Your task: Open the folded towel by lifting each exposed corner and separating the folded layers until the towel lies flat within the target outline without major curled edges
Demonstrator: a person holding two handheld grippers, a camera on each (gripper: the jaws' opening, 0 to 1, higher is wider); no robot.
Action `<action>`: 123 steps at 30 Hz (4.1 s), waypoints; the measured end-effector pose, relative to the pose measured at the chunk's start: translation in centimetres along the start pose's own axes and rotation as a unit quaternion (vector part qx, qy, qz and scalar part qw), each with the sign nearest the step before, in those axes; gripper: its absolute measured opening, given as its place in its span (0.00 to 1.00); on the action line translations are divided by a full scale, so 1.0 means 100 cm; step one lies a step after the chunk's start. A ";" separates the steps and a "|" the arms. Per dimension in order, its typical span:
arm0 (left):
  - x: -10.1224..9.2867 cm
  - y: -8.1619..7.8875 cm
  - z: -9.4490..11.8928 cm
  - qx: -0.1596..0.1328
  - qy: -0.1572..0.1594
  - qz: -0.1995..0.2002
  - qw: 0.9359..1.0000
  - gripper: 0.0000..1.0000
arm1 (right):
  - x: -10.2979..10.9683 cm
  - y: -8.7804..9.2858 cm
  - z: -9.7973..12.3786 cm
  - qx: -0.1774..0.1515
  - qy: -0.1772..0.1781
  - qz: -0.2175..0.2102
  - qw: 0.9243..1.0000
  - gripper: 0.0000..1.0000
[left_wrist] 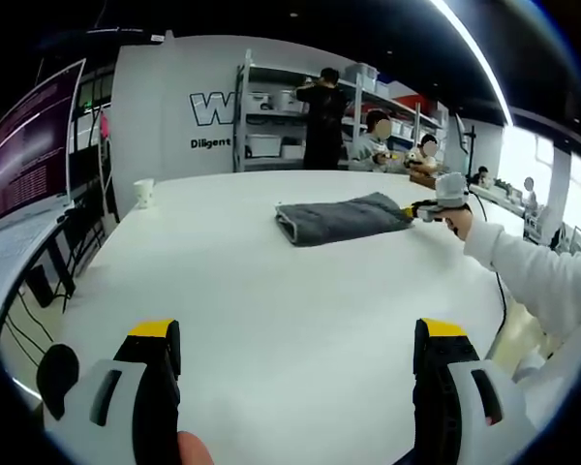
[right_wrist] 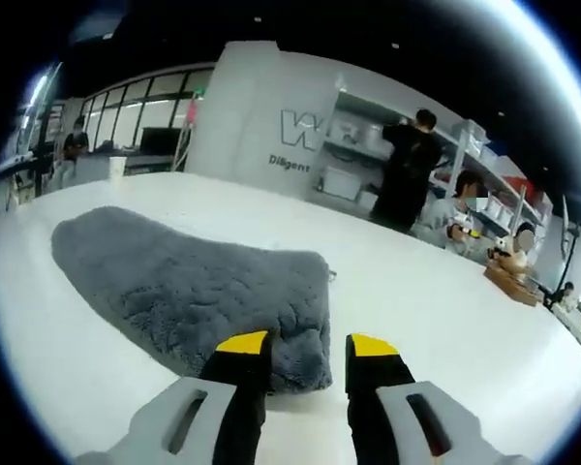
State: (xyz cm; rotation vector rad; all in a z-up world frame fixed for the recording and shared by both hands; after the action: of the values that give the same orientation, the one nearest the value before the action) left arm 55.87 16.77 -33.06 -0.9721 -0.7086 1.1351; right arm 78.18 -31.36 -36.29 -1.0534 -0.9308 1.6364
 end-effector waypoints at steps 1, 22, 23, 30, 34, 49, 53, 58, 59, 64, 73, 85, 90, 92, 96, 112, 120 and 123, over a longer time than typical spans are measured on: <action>0.000 0.000 0.000 0.000 0.000 0.000 1.000 0.99 | -0.001 -0.002 0.004 -0.007 -0.003 -0.006 1.000 0.30; -0.006 -0.001 0.000 0.001 0.006 -0.008 1.000 1.00 | 0.056 -0.010 0.090 -0.037 -0.076 0.036 0.996 0.54; -0.006 -0.001 0.000 0.001 0.005 -0.009 1.000 1.00 | 0.058 -0.010 0.093 -0.037 -0.080 0.036 0.995 0.55; -0.007 -0.001 -0.002 0.004 0.006 -0.011 1.000 1.00 | 0.064 -0.010 0.111 -0.044 -0.089 0.047 0.994 0.59; -0.007 0.000 -0.005 0.007 0.007 -0.011 1.000 1.00 | 0.070 -0.006 0.121 -0.038 -0.104 0.043 0.993 0.64; -0.008 0.001 -0.011 0.016 0.007 -0.013 1.000 1.00 | 0.061 -0.011 0.137 -0.028 -0.112 0.039 0.993 0.84; -0.008 0.003 -0.012 0.020 0.008 -0.014 1.000 1.00 | 0.067 -0.009 0.144 -0.020 -0.122 0.035 0.992 0.91; -0.010 0.003 -0.014 0.022 0.012 -0.014 1.000 1.00 | 0.075 -0.005 0.158 -0.011 -0.125 0.036 0.992 0.94; -0.010 0.003 -0.015 0.022 0.013 -0.014 1.000 1.00 | 0.075 -0.004 0.160 -0.008 -0.127 0.035 0.991 0.95; -0.012 0.004 -0.016 0.024 0.016 -0.016 0.999 1.00 | 0.084 0.004 0.170 0.011 -0.138 0.024 0.990 0.99; -0.015 0.003 -0.018 0.025 0.022 -0.017 0.999 1.00 | 0.088 0.015 0.180 0.022 -0.138 -0.001 0.990 0.99; -0.013 0.005 -0.021 0.028 0.021 -0.014 0.999 1.00 | 0.081 0.028 0.197 0.054 -0.108 -0.025 0.992 0.99; -0.014 0.006 -0.022 0.030 0.023 -0.015 0.999 1.00 | 0.084 0.033 0.200 0.061 -0.111 -0.026 0.992 0.99; -0.013 0.006 -0.021 0.029 0.022 -0.014 0.999 1.00 | 0.086 0.034 0.201 0.064 -0.113 -0.024 0.991 0.99; -0.012 0.006 -0.021 0.028 0.021 -0.012 0.999 1.00 | 0.087 0.034 0.201 0.065 -0.115 -0.022 0.991 0.99; -0.013 0.005 -0.020 0.026 0.022 -0.013 0.999 1.00 | 0.076 0.036 0.183 0.079 -0.122 -0.025 0.989 0.95; -0.012 0.005 -0.018 0.025 0.021 -0.012 0.999 1.00 | 0.073 0.031 0.164 0.086 -0.128 -0.020 0.988 0.93; -0.013 0.005 -0.018 0.024 0.021 -0.013 0.999 1.00 | 0.073 0.028 0.156 0.088 -0.128 -0.010 0.988 0.93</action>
State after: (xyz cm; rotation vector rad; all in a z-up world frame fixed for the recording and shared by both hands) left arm 56.83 15.15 -34.21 -0.9407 -0.6545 1.1014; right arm 61.44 -26.72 -35.09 -0.7225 -0.9385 1.8291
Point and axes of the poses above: the point that each gripper's makers call its tool centre point, and the gripper's own axes: z roughly backward along the fingers, x roughly to its left, y roughly out of its underside, the point moved 4 cm from there along z, roughly backward along the fingers, and after that the axes turned 7 degrees about -y, right-handed, at the moved point
